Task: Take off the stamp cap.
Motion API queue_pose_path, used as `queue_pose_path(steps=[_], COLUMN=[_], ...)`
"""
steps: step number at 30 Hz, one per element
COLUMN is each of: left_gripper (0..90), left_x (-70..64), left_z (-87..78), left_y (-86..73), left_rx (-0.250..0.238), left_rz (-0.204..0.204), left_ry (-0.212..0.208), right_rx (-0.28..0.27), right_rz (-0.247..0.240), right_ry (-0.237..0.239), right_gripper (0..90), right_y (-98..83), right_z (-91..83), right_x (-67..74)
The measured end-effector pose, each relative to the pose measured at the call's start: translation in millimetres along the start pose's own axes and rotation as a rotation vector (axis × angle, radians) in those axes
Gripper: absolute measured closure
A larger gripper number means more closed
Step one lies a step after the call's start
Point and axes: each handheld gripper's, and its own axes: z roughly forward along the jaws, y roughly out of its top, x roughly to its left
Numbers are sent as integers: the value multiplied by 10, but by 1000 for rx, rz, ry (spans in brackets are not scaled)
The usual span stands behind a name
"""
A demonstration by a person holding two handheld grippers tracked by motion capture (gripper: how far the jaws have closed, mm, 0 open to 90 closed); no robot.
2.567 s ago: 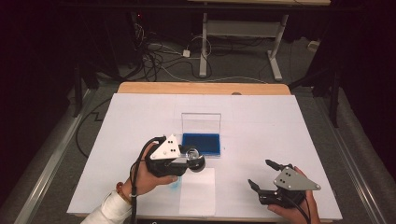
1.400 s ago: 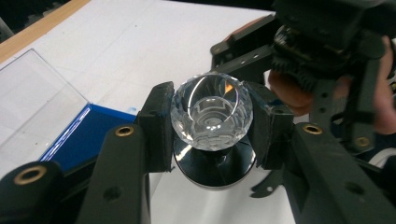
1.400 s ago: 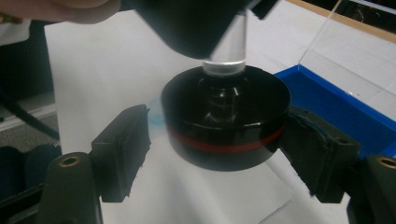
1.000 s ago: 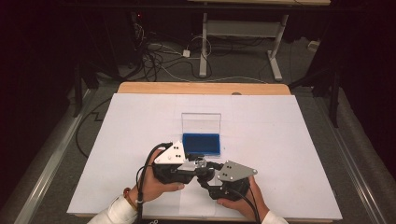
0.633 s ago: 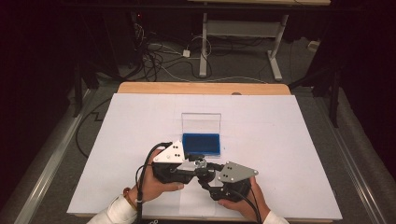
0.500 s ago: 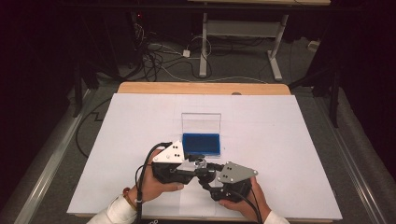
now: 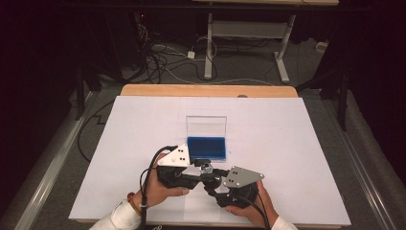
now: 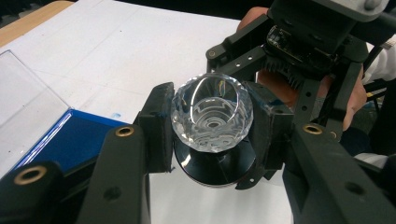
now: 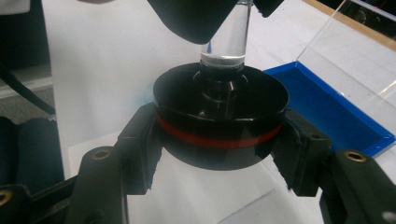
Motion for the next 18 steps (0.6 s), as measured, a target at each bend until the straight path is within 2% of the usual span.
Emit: queue_pose_path(steps=[2,7,18], left_gripper=[547,548,549], left_x=[-31,-66,-126], left_z=[10,4,35], left_y=[11,17,12], left_rx=[7,-1,-2], left_rz=[24,42,71], left_ry=[5,20,48], right_rx=[-18,-11,-9], right_rz=[34,33,78], right_ry=[33,33,58], right_gripper=[389,389,389], right_y=[-13,-12,-24], right_z=[-3,-12,-16], right_x=[-16,-11,-27])
